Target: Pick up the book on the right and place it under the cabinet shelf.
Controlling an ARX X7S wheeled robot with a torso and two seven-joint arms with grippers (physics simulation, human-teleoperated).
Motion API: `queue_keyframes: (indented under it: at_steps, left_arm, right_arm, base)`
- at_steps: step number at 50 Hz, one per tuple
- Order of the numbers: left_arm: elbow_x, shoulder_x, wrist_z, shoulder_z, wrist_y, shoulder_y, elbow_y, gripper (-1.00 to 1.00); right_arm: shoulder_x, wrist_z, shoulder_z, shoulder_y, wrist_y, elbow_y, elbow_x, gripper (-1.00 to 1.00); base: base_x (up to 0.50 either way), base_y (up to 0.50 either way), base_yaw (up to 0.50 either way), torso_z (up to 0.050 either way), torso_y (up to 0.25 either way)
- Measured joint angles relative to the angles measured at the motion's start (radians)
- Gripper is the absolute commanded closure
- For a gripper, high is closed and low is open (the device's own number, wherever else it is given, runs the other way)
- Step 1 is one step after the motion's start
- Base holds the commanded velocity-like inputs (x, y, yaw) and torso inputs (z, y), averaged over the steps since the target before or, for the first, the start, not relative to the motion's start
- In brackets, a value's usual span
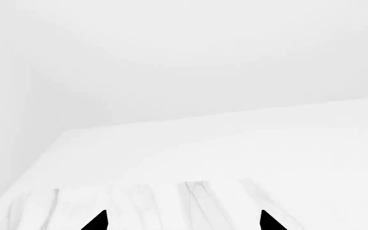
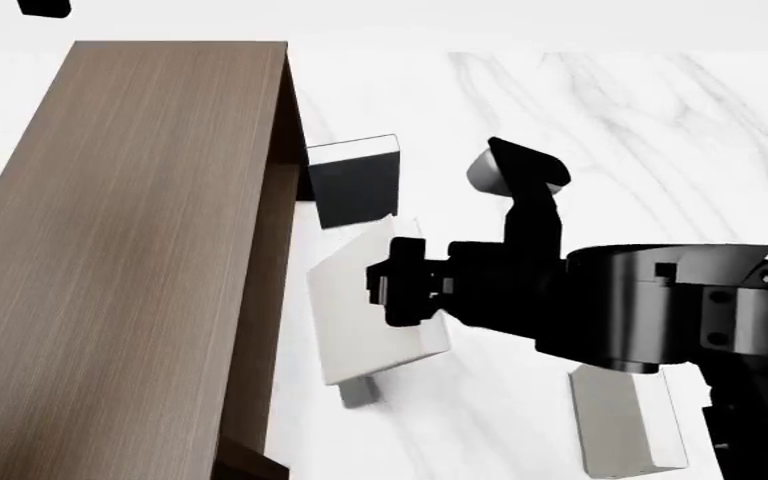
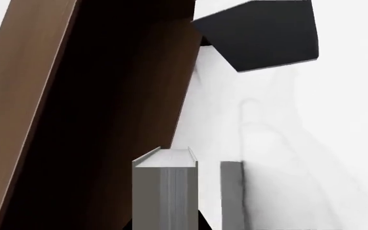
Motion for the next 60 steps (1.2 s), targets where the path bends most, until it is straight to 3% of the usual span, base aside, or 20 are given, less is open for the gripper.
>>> queue_keyframes:
  at_steps: [27, 60]
  left_arm:
    - [-0.008, -0.006, -0.004, -0.002, 0.000, 0.004, 0.005, -1.00]
    - [-0.013, -0.008, -0.010, 0.000, 0.011, 0.018, 0.003, -1.00]
  right_arm:
    - [-0.040, 0.016, 0.008, -0.044, -0.090, -0.014, 0.025, 1.00]
    - [-0.055, -0.093, -0.041, -0.129, -0.095, 0.088, -0.138, 1.00]
  base:
    - [0.00, 0.00, 0.00, 0.000, 0.001]
    - [0.00, 0.00, 0.00, 0.000, 0.001]
